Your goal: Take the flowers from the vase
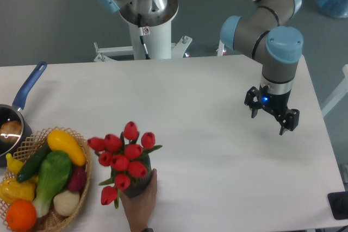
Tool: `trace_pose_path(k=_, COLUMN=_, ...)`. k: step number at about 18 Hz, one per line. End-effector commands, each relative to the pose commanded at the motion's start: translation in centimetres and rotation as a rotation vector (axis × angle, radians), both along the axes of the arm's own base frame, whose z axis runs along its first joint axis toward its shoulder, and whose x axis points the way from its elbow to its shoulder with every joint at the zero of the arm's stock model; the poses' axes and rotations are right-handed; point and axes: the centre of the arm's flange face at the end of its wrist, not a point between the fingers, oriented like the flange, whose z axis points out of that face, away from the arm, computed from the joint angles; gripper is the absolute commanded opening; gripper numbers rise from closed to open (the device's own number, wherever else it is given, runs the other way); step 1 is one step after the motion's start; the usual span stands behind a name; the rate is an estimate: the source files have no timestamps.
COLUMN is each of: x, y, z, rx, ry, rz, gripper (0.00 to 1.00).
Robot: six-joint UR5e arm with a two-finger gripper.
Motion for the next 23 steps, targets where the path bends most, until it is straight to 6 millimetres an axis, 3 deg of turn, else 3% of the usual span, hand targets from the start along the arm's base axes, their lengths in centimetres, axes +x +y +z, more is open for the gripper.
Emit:
trace_pose_path(k=6, x=0.6, y=0.4, z=0.0, rx=0.023, ry=-0.01, rz=0.007, gripper=1.0)
trace_pose_path(k=9, x=1.7, y=1.4, z=-0.4, rx=0.155, ry=-0.063, rz=-0.006, gripper=1.0)
trace_pose_path(k=11, x=3.2, y=2.2, z=1.6, rx=0.281, ry=-0.095, rz=-0.031, gripper=1.0)
trace_pose_path(k=16, x=6.6, y=6.4, z=3.6, rx=0.717, ry=-0.352, rz=-0.067, gripper=1.0)
trace_pose_path(k=19, x=8.2, y=7.6, z=3.7, rx=0.736, ry=-0.38, rz=-0.096, gripper=1.0)
trace_pose_path(k=23, x=11.1, y=9.2, z=6.0, rx=0.746, ry=-0.398, rz=-0.102, gripper=1.0)
